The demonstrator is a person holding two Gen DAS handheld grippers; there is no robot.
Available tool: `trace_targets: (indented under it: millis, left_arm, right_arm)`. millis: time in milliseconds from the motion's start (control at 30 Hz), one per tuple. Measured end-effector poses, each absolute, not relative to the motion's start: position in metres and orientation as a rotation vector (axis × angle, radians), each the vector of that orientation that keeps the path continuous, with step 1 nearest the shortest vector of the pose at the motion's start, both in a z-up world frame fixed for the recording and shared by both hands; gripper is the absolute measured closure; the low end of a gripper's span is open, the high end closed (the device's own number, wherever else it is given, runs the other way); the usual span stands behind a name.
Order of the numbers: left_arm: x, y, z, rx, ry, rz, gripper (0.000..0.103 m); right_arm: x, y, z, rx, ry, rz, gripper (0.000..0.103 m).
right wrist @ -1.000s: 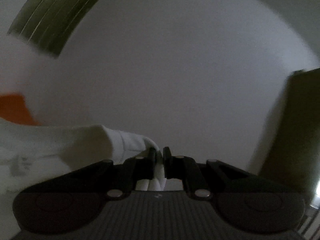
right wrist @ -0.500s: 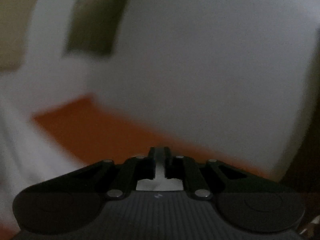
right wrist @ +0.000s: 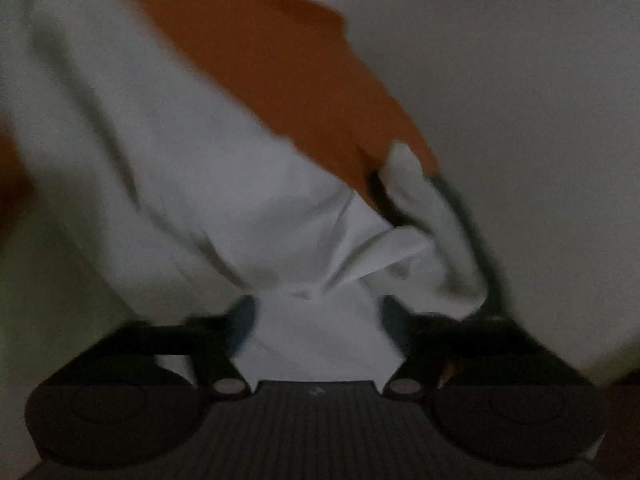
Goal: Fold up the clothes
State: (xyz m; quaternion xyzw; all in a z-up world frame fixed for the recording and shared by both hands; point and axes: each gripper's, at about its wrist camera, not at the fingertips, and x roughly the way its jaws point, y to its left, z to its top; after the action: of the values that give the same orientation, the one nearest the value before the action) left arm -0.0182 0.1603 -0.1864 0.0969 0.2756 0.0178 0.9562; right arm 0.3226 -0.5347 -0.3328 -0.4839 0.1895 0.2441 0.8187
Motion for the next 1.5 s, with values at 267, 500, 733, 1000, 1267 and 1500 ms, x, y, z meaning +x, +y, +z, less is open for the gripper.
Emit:
trace_targets:
  millis: [267,500,733,1000,1267,1500]
  left_arm:
    - [-0.018,0.164,-0.208,0.121,0.584,0.007,0.097]
    - [-0.025,0.159,-0.224,0.176,0.609,-0.003,0.097]
    - [-0.021,0.149,-0.221,0.213,0.551,0.055,0.097]
    - [-0.029,0.144,-0.211,0.148,0.489,0.135,0.097]
    - [-0.027,0.127,-0.137,0.155,0.188,0.221,0.097]
    - [-0.056,0.114,-0.01,0.09,-0.121,0.234,0.097]
  right_arm:
    - [0.336,-0.548,-0.4,-1.462,0.224,0.643,0.025]
    - [0.342,-0.548,-0.402,-1.499,0.069,0.676,0.035]
    - [0.353,-0.534,-0.358,-1.256,0.089,0.619,0.094]
    - [0.346,-0.577,-0.279,-1.054,-0.072,0.401,0.096]
    - [0.28,-0.638,-0.117,-0.575,-0.275,0.006,0.096]
    - [0.159,-0.685,0.049,-0.419,-0.461,-0.197,0.096]
